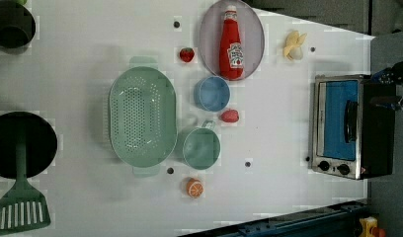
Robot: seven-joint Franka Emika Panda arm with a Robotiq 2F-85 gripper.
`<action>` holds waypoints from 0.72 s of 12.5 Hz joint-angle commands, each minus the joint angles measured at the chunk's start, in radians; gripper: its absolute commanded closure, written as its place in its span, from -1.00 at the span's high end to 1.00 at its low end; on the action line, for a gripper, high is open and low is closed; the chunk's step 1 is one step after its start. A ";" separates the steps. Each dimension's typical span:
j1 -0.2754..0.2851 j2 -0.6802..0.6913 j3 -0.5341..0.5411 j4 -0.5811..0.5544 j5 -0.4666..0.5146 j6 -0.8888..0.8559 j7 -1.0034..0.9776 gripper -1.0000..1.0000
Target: Flap open oven.
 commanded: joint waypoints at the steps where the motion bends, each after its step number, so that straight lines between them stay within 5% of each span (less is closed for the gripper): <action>1: -0.025 -0.288 -0.056 -0.202 -0.008 -0.078 -0.032 0.59; 3: -0.025 -0.289 -0.056 -0.202 -0.008 -0.077 -0.032 0.99; 4: -0.025 -0.289 -0.056 -0.201 -0.008 -0.077 -0.032 1.00; 7: -0.025 -0.289 -0.056 -0.202 -0.008 -0.077 -0.032 1.00; 9: -0.026 -0.288 -0.058 -0.202 -0.008 -0.077 -0.032 0.65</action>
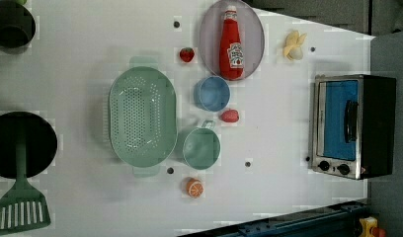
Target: Flap open oven.
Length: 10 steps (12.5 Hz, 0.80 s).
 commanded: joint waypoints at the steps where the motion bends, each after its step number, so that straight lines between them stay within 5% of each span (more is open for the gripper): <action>1: -0.004 0.047 -0.008 -0.027 0.003 -0.016 -0.031 0.38; 5: -0.008 0.049 -0.019 -0.037 0.003 -0.016 -0.032 -0.56; 10: -0.034 0.067 -0.093 -0.079 0.002 -0.006 -0.264 -0.65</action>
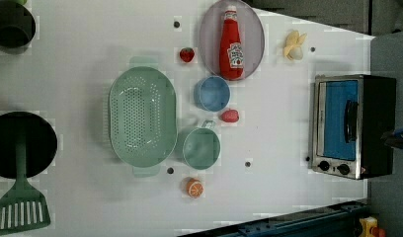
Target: Flap open oven.
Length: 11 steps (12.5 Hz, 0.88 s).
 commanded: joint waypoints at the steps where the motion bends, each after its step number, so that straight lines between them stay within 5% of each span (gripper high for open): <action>1: -0.026 0.016 -0.084 -0.026 -0.007 0.025 -0.305 -0.65; 8: -0.057 0.132 -0.269 -0.096 -0.007 0.287 -1.091 -0.65; 11: -0.059 0.209 -0.322 -0.124 -0.007 0.414 -1.199 -0.65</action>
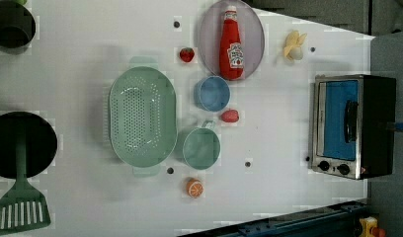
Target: Flap open oven.
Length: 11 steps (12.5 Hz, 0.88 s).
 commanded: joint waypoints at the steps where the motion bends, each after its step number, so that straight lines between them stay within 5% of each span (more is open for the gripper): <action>1: 0.004 0.060 -0.019 -0.040 -0.003 0.074 -0.199 -0.65; 11: -0.004 0.254 -0.026 -0.122 -0.003 0.364 -0.199 -0.65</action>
